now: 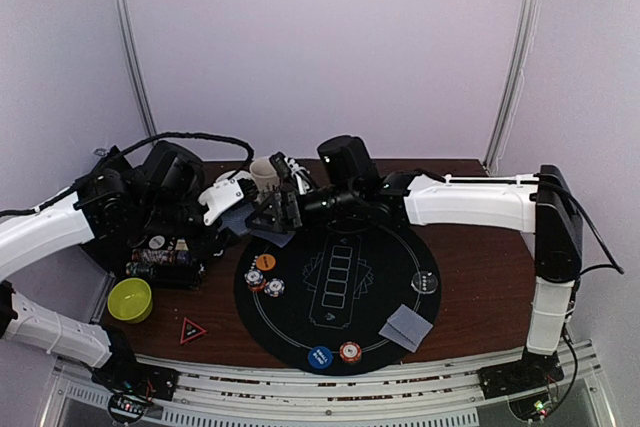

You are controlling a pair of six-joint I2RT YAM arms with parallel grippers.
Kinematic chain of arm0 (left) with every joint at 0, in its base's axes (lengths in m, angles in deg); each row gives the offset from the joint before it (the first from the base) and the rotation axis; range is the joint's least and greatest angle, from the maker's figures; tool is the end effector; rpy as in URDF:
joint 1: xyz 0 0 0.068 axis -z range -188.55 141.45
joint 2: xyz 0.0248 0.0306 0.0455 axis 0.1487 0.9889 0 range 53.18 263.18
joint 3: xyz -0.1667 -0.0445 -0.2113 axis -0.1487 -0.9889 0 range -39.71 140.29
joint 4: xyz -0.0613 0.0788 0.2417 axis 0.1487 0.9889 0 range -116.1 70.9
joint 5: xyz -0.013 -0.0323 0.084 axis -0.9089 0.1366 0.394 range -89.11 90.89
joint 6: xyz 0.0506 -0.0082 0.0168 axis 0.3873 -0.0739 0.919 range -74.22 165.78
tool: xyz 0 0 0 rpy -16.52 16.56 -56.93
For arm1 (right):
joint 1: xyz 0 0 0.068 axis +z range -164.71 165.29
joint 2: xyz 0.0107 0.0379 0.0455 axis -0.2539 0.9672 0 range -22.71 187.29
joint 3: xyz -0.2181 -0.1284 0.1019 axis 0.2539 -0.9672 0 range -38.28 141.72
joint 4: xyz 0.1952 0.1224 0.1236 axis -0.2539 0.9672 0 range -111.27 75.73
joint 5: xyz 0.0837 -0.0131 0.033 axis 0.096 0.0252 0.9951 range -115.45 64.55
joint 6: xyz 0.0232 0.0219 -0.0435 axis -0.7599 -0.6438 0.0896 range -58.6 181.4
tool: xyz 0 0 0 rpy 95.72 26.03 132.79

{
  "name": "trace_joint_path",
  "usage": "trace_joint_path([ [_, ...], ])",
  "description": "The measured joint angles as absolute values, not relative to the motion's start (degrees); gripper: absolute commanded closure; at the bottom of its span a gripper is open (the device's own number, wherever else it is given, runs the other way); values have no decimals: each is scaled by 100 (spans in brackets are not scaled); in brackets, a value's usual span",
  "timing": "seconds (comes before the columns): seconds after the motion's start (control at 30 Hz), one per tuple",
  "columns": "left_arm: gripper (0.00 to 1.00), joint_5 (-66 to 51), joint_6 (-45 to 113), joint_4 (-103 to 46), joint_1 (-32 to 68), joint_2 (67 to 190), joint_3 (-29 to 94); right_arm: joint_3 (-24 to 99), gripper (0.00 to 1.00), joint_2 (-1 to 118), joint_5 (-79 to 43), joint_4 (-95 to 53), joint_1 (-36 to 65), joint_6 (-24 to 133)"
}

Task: Distribute texas hold em gaming equipment
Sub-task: Pick up the poker card from the face-down deck piles.

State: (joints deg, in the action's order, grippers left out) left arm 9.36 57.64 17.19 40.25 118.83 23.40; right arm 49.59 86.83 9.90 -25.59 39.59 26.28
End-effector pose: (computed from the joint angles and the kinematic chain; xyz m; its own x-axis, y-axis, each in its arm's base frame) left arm 0.1586 -0.1732 0.3248 -0.3232 0.6779 -0.6602 0.7592 0.6023 0.2468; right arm 0.2496 0.3827 0.2970 -0.7088 -0.1822 -0.6815 -0.7053 0.1617 0.6903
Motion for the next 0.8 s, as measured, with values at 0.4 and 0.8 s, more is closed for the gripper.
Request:
trace_joint_path([
  [0.4, 50, 750, 5939, 1717, 4025, 11997, 2340, 6059, 40, 9487, 1080, -2340, 4020, 2736],
  [0.8, 51, 848, 5965, 1730, 4018, 12018, 2340, 6376, 83, 9280, 505, -1090, 4005, 3603],
])
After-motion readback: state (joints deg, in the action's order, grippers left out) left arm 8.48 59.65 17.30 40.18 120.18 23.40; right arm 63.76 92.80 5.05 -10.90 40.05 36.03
